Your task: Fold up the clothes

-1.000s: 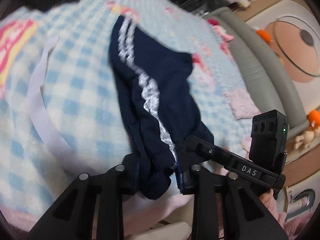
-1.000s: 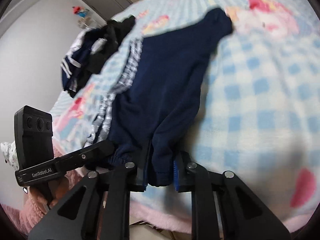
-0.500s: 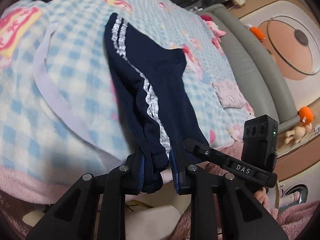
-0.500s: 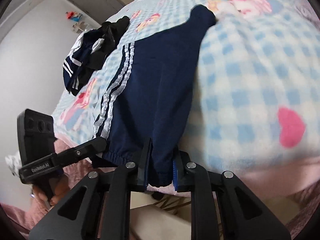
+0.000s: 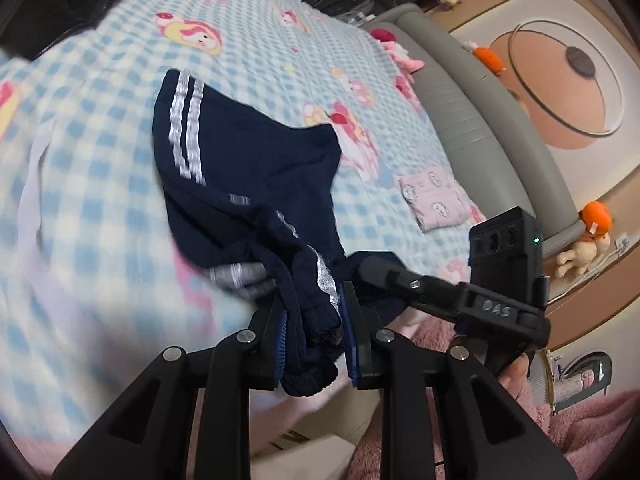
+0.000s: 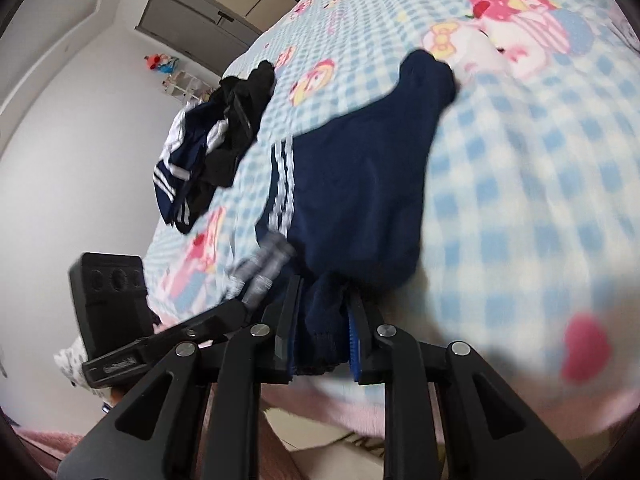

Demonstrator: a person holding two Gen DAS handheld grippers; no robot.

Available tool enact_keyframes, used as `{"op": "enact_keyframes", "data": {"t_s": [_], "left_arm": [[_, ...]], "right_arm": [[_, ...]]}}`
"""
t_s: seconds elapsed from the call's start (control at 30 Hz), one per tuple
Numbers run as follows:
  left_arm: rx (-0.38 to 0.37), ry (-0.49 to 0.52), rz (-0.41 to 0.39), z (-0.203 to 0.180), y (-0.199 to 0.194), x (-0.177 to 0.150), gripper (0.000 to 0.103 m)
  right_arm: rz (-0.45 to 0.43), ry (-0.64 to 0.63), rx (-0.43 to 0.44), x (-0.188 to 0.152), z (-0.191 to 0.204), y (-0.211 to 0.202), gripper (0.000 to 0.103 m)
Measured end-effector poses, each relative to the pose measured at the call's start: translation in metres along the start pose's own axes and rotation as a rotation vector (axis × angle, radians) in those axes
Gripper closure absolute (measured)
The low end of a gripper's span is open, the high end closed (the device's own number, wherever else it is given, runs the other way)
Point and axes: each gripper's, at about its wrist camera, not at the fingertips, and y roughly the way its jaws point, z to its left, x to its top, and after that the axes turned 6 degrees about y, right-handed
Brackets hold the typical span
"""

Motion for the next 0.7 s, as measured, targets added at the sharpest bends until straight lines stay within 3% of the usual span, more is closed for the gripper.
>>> {"op": "enact_keyframes", "data": {"t_s": [0.1,0.13,0.2,0.33,0.43,0.57,0.7], "left_arm": [[-0.014,-0.003,-0.023,0.010,0.005,0.032,0.078],[-0.014,-0.015,-0.037,0.017,0.008,0.046,0.075],[0.003,-0.040,-0.066,0.030,0.009,0.068,0.055],[0.048,-0.057,-0.132,0.055,0.000,0.087,0.049],[0.086,-0.024,-0.157,0.065,-0.006,0.079,0.049],[0.199,0.110,-0.102,0.058,0.009,0.070,0.049],[0.207,0.168,-0.077,0.045,0.033,0.077,0.049]], "right_arm": [[-0.013,-0.003,-0.019,0.031,0.003,0.012,0.072],[-0.015,0.004,-0.025,0.042,0.003,0.017,0.063],[-0.020,0.017,-0.038,0.064,0.004,0.026,0.053],[-0.073,-0.009,-0.079,0.089,0.008,0.024,0.042],[-0.138,-0.066,-0.150,0.086,0.007,0.014,0.039],[-0.092,-0.275,-0.266,0.071,0.015,0.031,0.038],[-0.084,-0.376,-0.408,0.070,0.021,0.059,0.038]]}}
